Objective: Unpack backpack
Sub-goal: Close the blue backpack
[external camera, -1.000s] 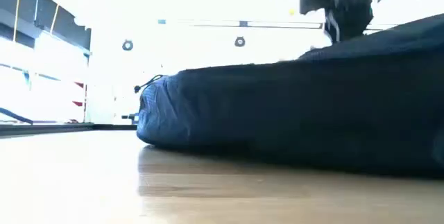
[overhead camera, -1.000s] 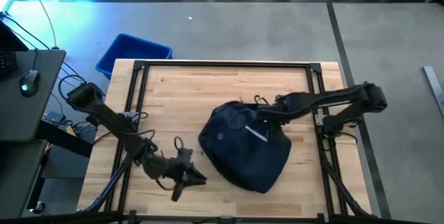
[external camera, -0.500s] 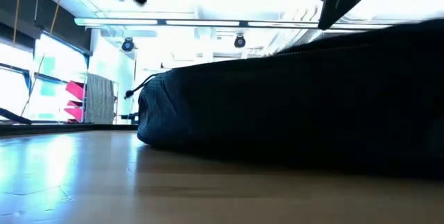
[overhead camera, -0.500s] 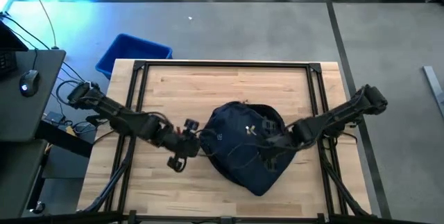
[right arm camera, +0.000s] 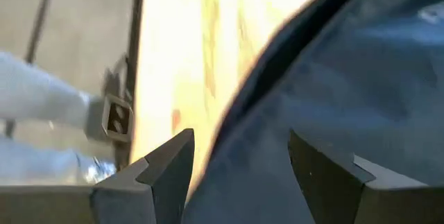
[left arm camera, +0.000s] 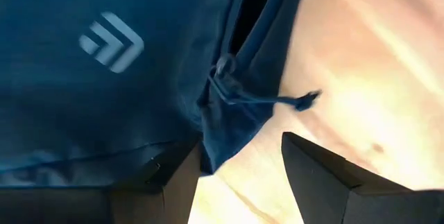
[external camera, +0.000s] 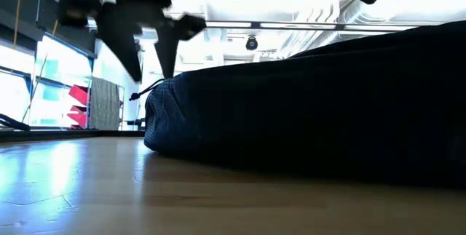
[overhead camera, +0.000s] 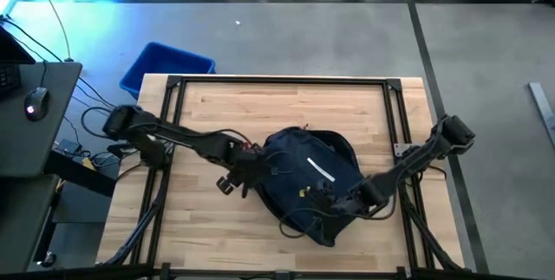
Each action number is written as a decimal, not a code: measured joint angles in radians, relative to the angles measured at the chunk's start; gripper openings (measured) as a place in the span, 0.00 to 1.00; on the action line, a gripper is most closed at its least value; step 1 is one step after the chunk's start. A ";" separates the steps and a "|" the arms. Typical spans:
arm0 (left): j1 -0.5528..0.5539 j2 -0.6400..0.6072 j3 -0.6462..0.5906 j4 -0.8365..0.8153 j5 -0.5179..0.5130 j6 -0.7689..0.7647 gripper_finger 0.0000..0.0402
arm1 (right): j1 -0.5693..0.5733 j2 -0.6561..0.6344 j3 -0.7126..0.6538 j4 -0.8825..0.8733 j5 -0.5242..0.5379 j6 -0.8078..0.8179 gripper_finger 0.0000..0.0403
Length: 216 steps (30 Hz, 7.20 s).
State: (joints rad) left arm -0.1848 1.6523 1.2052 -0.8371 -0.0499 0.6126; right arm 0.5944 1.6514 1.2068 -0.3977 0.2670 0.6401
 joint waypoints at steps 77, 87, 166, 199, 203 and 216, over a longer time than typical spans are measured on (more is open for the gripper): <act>-0.055 -0.091 0.001 0.128 -0.030 -0.467 0.00 | -0.167 0.204 0.051 0.291 -0.021 -0.132 0.00; -0.056 -0.071 0.001 0.141 0.203 -0.227 0.25 | -0.061 0.204 0.051 0.320 0.129 0.066 0.00; -0.242 0.124 0.000 0.318 -0.112 -0.743 0.01 | -0.202 0.248 0.028 0.351 -0.083 -0.547 0.28; -0.330 0.124 0.001 0.152 -0.271 -0.927 0.00 | -0.087 0.256 -0.094 0.413 0.048 -0.058 0.00; -0.333 0.124 0.001 0.164 -0.267 -0.972 0.00 | -0.087 0.256 -0.094 0.501 0.043 -0.083 0.00; -0.361 0.115 0.020 0.285 -0.198 -1.004 0.31 | -0.090 0.256 -0.094 0.586 0.056 -0.099 0.00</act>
State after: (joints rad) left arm -0.5461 1.7672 1.2255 -0.5521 -0.2482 -0.3915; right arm 0.5041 1.9072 1.1130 0.1880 0.3234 0.5416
